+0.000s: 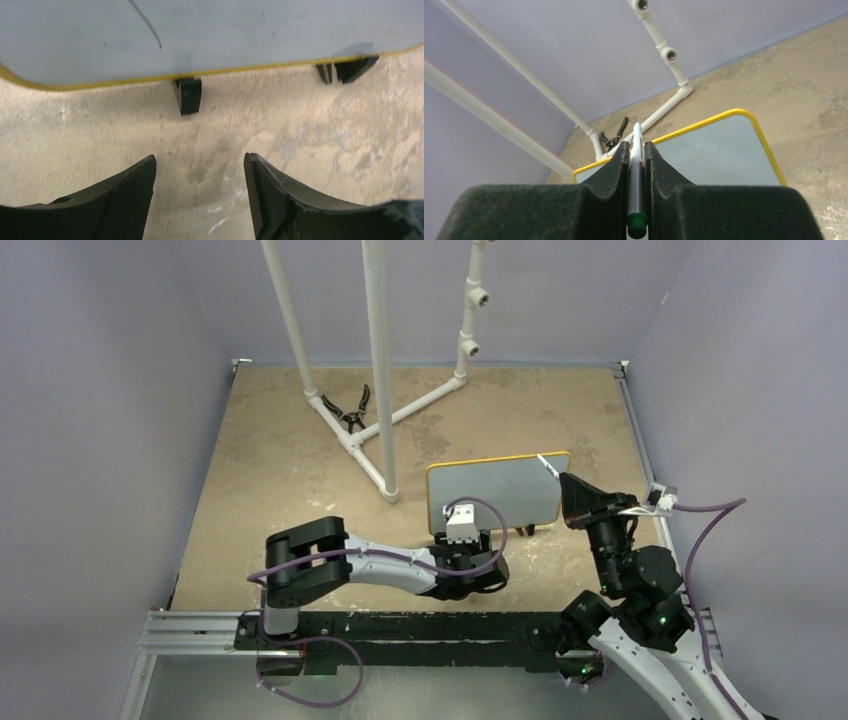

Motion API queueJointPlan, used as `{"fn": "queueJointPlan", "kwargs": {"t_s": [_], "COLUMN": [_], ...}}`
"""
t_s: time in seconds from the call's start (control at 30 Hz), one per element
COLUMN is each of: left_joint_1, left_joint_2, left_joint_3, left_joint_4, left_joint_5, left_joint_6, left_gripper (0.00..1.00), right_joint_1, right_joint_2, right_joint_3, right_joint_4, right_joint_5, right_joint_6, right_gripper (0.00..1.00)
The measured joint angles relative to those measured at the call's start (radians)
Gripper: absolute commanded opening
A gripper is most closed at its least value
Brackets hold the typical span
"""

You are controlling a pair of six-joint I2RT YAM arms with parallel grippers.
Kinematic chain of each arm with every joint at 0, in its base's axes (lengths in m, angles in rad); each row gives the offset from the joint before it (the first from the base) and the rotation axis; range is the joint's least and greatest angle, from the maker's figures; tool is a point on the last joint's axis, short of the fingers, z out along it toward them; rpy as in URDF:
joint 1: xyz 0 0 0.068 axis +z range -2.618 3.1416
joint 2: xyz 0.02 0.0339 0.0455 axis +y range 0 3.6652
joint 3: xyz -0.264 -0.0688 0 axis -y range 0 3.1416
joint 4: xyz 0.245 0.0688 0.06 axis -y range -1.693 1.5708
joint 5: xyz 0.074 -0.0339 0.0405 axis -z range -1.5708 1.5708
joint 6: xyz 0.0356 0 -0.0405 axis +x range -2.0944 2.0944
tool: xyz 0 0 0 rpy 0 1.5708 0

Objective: Write a sentence on the whiteboard
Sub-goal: Move the whiteboard stand to the center of the board.

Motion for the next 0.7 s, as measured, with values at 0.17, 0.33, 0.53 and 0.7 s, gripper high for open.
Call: {"fn": "queueJointPlan", "kwargs": {"t_s": [0.17,0.33,0.53,0.7], "left_joint_1": [-0.038,-0.054,0.094,0.327], "left_joint_2": [-0.123,-0.31,-0.576,-0.713], "left_joint_3": [-0.117,-0.195,-0.251,-0.251], "left_joint_4": [0.052,0.106,0.163,0.173], "left_joint_5": [0.055,0.102,0.296,0.518], "left_joint_6": [0.061,0.206,0.452,0.687], "left_gripper": [0.66,0.72,0.73,0.72], "right_joint_1": [0.0,0.0,0.0,0.0], "right_joint_2": [-0.014,-0.008,0.058,0.093], "right_joint_3": [0.022,0.024,0.026,0.024], "right_joint_4": [0.009,0.026,0.056,0.081], "right_joint_5": [-0.084,-0.164,-0.245,-0.332], "right_joint_6": [-0.035,-0.064,-0.09,-0.109], "right_gripper": [0.0,0.0,0.0,0.0]}}
